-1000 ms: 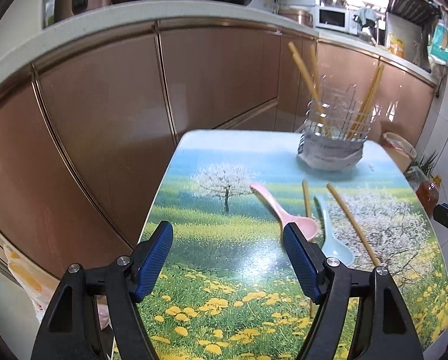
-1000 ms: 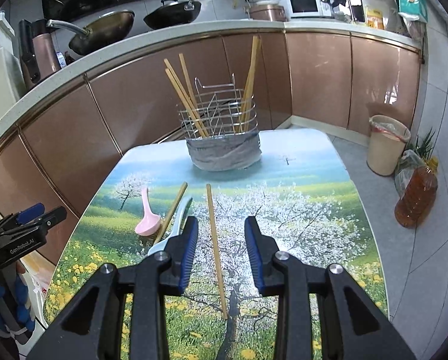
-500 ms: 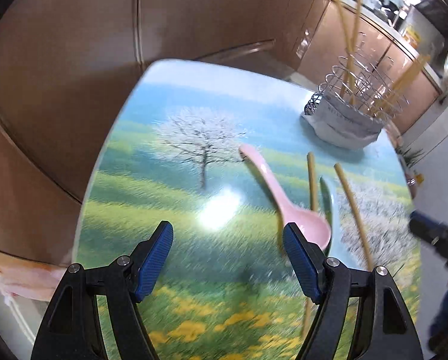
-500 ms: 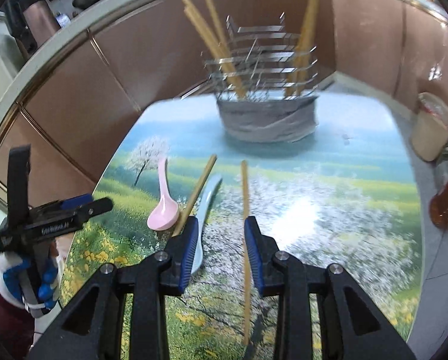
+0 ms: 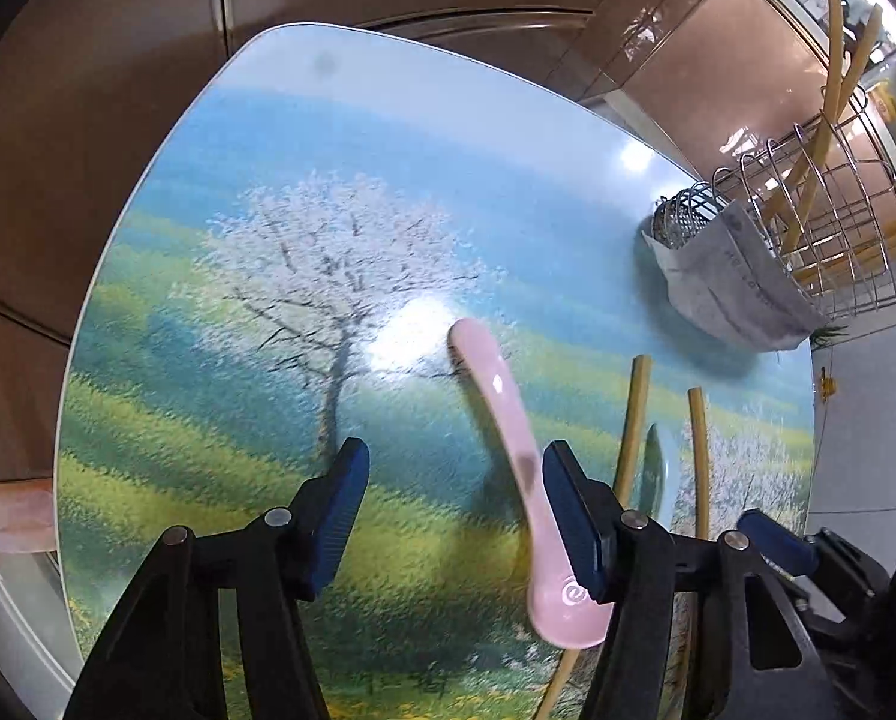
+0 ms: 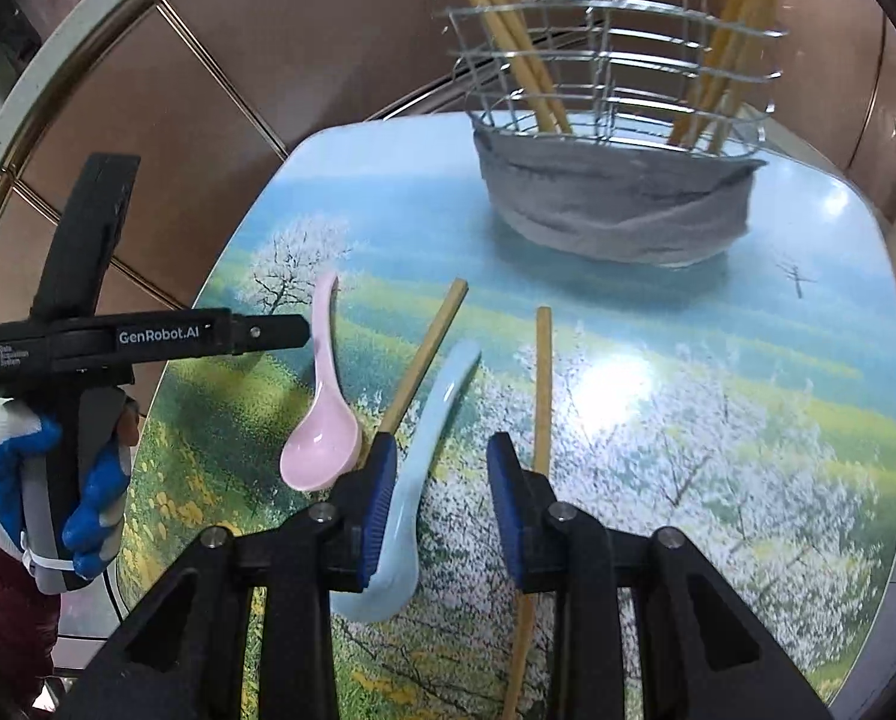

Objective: Organize utensils
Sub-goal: 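Close the left tool on the pink spoon while the right tool grasps the blue spoon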

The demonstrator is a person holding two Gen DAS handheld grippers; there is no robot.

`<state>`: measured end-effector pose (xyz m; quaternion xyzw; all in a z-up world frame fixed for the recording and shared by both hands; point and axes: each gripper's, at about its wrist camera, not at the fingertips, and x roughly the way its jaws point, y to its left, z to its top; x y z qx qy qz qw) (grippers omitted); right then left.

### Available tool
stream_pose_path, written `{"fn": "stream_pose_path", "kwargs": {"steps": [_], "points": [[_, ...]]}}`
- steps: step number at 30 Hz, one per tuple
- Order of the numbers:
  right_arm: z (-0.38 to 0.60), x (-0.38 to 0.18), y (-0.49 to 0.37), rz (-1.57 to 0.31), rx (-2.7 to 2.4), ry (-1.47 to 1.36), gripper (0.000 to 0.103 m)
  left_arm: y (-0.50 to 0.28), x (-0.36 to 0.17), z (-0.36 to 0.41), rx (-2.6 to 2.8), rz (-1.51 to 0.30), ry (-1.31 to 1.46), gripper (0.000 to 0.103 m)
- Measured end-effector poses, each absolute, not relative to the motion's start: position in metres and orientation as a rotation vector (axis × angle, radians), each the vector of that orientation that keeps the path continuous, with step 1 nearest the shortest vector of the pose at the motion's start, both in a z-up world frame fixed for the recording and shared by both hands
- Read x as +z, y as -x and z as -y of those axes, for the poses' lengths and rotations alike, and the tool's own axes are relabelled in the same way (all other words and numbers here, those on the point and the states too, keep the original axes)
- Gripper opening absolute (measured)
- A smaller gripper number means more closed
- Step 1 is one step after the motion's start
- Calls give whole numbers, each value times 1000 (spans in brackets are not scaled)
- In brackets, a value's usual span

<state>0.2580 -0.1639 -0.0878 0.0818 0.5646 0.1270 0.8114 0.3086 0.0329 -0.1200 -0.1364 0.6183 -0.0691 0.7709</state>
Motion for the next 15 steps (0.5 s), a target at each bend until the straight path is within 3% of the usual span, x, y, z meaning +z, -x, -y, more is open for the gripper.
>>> {"fn": "stream_pose_path", "kwargs": {"steps": [3,5,15], "points": [[162,-93,-265,-1225,278,-184,29,-314,-119,-28,-151,-1351,303,59],[161,-97,-270,-1240,277,-184,22,-318,-121,-25,-154,-1365,311,58],[153,-109,-286,-1296,295,-203,18,-322,-126,-21,-193,-1419,386,37]]}}
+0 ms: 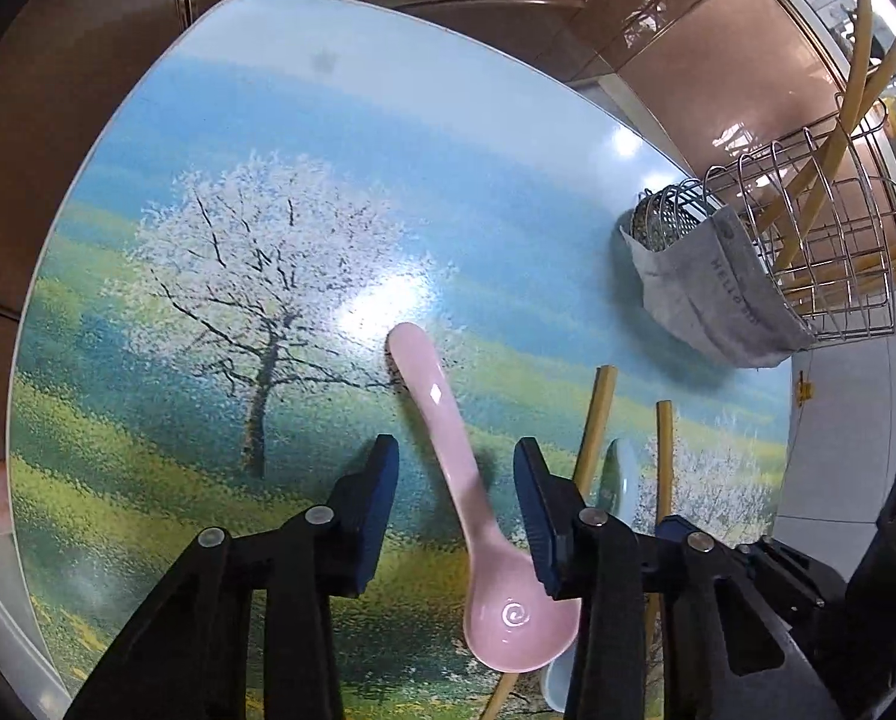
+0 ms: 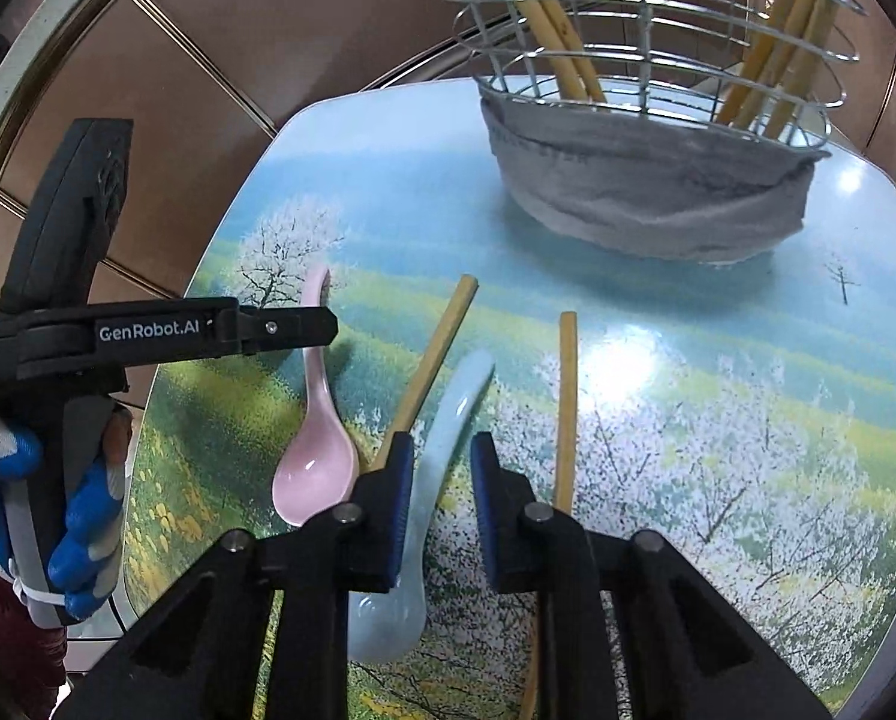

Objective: Organize utensils
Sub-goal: 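Close the left tool on the pink spoon while the right tool grasps the blue spoon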

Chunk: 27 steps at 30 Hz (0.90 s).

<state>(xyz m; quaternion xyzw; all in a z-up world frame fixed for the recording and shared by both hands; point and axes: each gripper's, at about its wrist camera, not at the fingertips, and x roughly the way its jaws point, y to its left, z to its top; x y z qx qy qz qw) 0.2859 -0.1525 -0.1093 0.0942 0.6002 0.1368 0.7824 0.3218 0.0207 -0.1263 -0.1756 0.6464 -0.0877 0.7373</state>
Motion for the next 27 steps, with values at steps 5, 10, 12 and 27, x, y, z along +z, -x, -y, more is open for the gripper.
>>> {"fn": "stream_pose_path", "kwargs": {"steps": [5,10,12,27], "points": [[144,-118,-294,-1324,297,-197,18,-324,-129,-14,-182,-1442,394,35],[137,-126,-302,-1349,292,-187,18,-332,-129,-7,-168,-1467,367,33],[136,-129,-305,-1356,289,-180,18,-335,-129,-4,-157,-1474,347,26],[117,-148,-314,-1399,263,-112,13,-348,-131,9,-187,-1499,168,10]]}}
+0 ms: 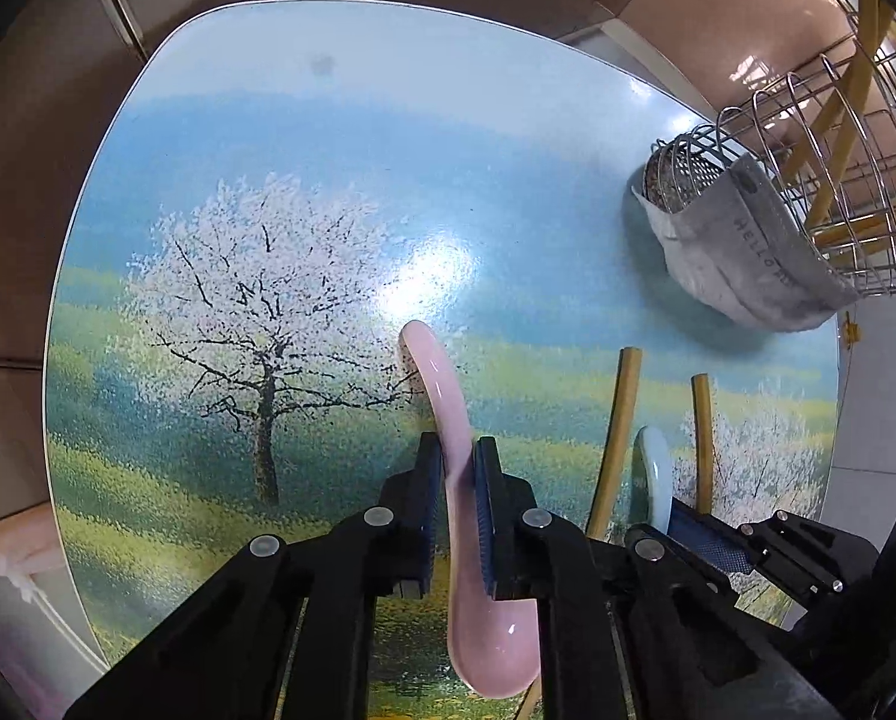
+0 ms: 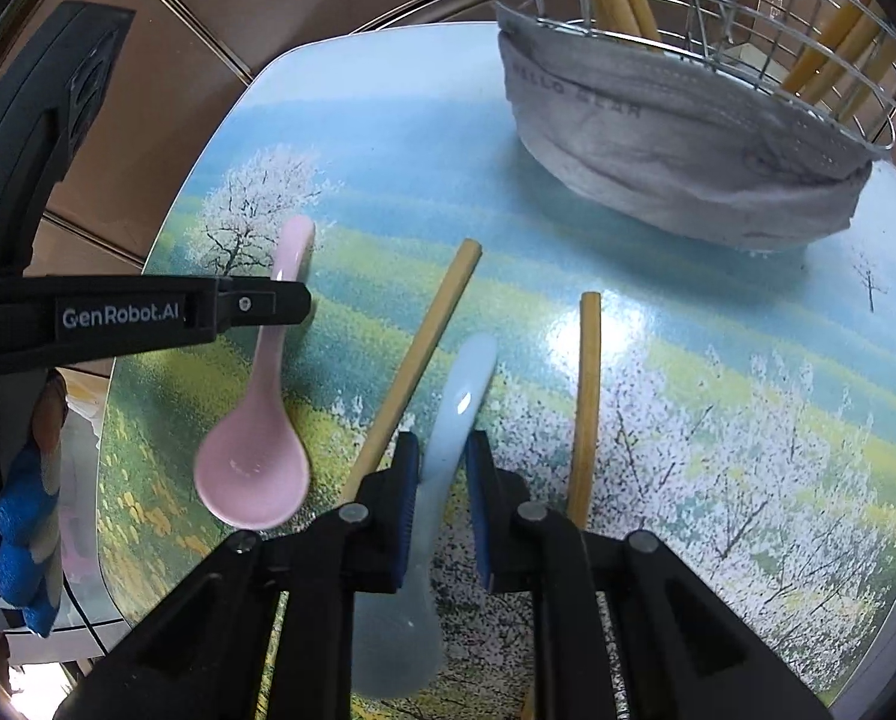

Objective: Organize utensils
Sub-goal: 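Close the left tool on the pink spoon while the right tool grasps the blue spoon, then lift both held spoons and carry them over the wire holder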

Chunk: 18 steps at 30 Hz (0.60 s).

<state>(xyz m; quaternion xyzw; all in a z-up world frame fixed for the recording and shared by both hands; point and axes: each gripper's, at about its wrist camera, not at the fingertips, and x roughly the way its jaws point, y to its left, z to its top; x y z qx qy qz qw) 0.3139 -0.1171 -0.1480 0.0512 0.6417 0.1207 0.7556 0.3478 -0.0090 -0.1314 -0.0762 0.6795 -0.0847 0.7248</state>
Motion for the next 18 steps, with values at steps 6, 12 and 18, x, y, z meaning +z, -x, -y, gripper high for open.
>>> {"fn": "stream_pose_path", "kwargs": {"steps": [6,12,18], "points": [[119,-147,-303,-1383,264,-149,10,-335,-130,13,-229,-1454,113,9],[123,-135,-279,-1305,271,-195,10,-313,-132,2,-273,-1395,179,8],[137,-105,-227,-1151,312,-229,9,-279,-117,-19,-291,-1279,234,8]]}}
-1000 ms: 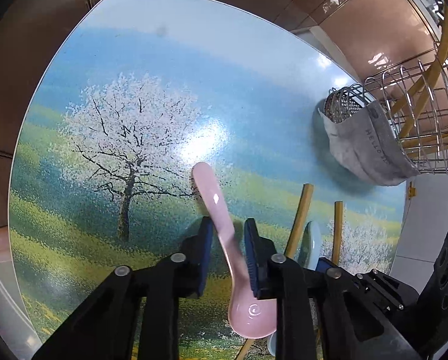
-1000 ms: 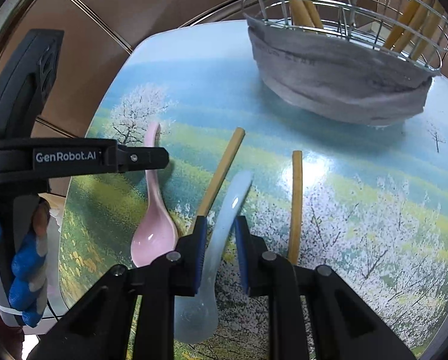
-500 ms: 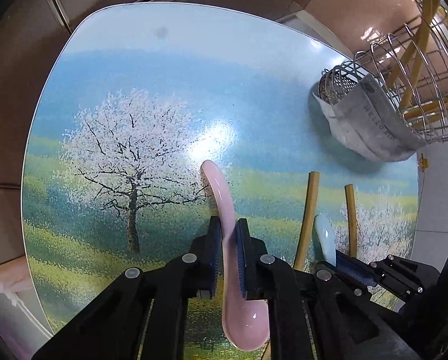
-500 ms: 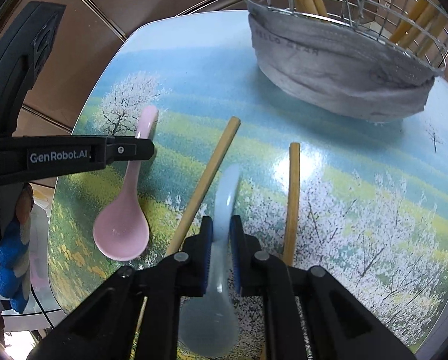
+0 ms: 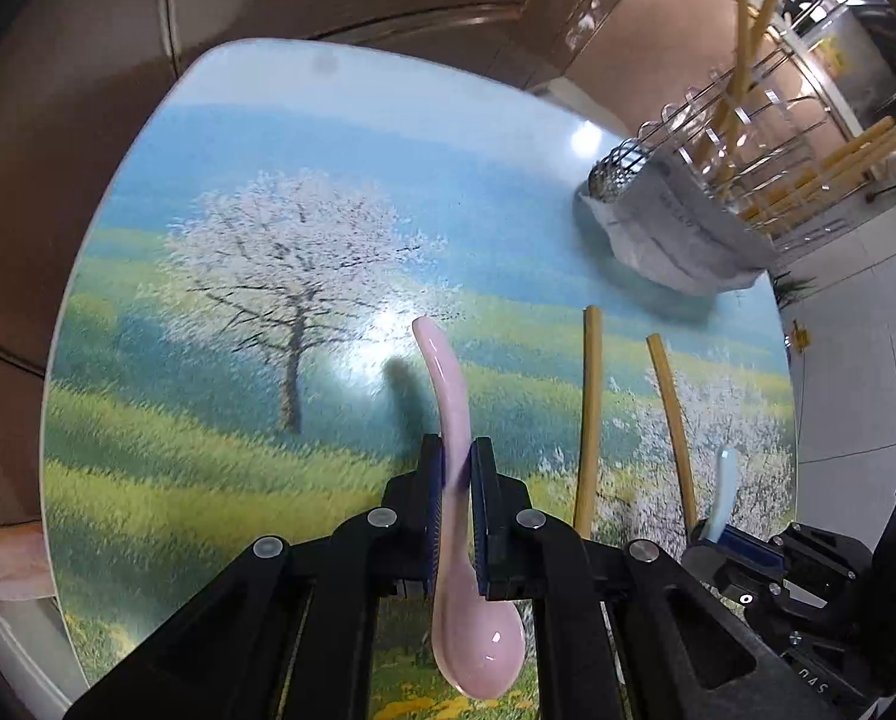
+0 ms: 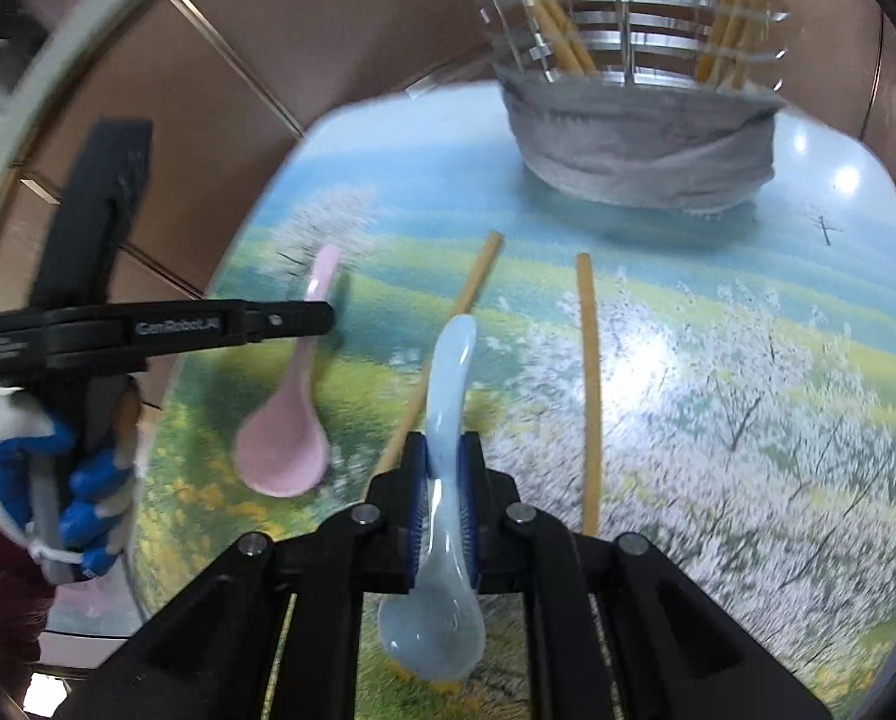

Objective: Organize utensils
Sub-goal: 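Lift both held spoons and carry them over the wire holder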

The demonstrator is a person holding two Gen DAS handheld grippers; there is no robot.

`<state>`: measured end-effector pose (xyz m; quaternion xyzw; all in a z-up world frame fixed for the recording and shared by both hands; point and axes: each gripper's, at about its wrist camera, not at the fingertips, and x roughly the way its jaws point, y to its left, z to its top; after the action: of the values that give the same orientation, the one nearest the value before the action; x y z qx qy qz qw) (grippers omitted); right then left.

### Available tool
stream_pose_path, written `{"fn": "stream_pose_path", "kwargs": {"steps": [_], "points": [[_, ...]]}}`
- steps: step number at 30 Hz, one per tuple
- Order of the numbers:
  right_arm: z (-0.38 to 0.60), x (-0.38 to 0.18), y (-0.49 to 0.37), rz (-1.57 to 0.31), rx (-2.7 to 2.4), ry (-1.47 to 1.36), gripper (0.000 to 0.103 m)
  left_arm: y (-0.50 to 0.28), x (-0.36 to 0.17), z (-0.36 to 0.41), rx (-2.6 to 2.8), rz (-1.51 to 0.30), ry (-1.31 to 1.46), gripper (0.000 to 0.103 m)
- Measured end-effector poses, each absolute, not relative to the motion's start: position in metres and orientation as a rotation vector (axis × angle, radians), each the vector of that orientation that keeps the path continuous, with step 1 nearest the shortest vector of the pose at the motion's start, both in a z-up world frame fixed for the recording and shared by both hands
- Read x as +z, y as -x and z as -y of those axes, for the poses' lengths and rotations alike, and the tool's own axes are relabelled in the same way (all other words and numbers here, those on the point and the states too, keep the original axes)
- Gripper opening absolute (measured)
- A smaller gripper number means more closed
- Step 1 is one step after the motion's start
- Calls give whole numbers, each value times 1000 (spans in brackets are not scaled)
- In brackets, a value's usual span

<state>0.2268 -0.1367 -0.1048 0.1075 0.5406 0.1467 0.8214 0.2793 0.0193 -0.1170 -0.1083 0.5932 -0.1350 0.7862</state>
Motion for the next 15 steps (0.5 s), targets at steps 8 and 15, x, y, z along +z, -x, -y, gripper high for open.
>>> {"fn": "stream_pose_path", "kwargs": {"steps": [8,15], "points": [[135,-87,-160,-994,298,-220,9,-218,-89,-42,-288,-1103,253,8],[129,-72,-125,-949,283,-190,9,-183,-67,-56,-270,-1013,263,7]]}}
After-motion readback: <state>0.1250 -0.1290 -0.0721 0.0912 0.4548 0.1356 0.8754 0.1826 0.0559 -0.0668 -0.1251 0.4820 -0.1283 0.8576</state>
